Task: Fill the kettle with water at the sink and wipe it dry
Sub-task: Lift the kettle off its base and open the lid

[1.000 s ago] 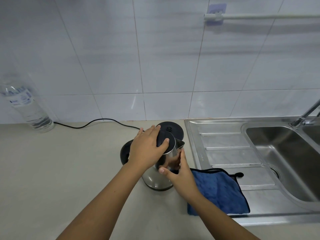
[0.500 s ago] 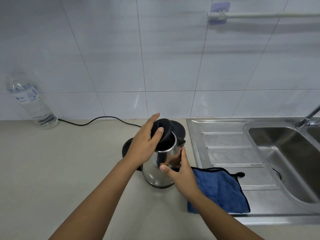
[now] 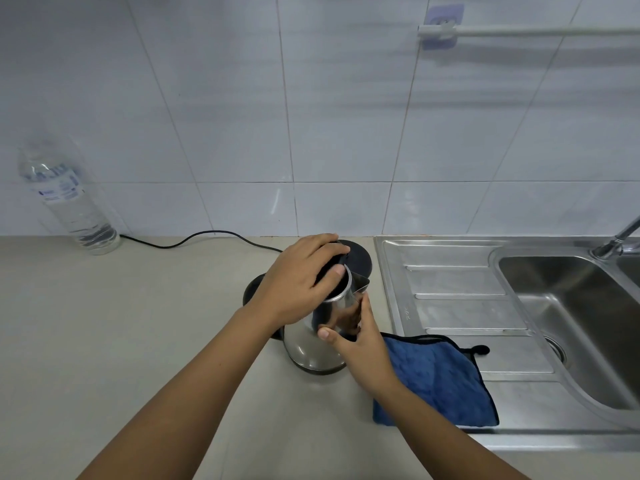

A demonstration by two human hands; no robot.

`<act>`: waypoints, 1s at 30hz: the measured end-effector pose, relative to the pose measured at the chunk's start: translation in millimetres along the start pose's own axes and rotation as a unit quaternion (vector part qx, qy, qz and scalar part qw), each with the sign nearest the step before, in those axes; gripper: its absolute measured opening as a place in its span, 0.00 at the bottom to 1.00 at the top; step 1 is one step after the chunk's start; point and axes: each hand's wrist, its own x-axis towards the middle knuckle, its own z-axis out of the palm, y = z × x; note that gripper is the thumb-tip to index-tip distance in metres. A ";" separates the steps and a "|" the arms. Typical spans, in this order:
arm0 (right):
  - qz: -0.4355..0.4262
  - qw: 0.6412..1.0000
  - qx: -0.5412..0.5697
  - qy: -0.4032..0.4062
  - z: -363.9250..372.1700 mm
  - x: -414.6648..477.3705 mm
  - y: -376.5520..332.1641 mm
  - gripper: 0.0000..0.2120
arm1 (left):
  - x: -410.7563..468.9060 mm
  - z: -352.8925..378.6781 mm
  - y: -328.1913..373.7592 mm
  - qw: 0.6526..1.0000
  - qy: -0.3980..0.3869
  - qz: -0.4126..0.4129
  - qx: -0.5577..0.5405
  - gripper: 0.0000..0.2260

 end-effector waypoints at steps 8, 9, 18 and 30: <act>0.002 1.000 0.004 0.007 -0.2 0.7 2.5 0.48 | -8.0 1.2 -7.8 0.998 0.049 0.010 0.027 0.23; 0.004 1.000 0.003 0.008 0.2 0.4 2.1 0.50 | -11.0 0.4 -7.3 0.997 0.070 -0.003 0.015 0.23; 0.017 1.000 -0.004 0.015 1.4 0.5 5.0 0.49 | -37.3 3.4 -6.7 0.929 0.311 -0.171 -0.106 0.27; 0.019 0.999 -0.012 0.027 5.1 -2.2 3.6 0.49 | -63.0 11.6 -20.1 0.850 0.364 -0.292 -0.243 0.26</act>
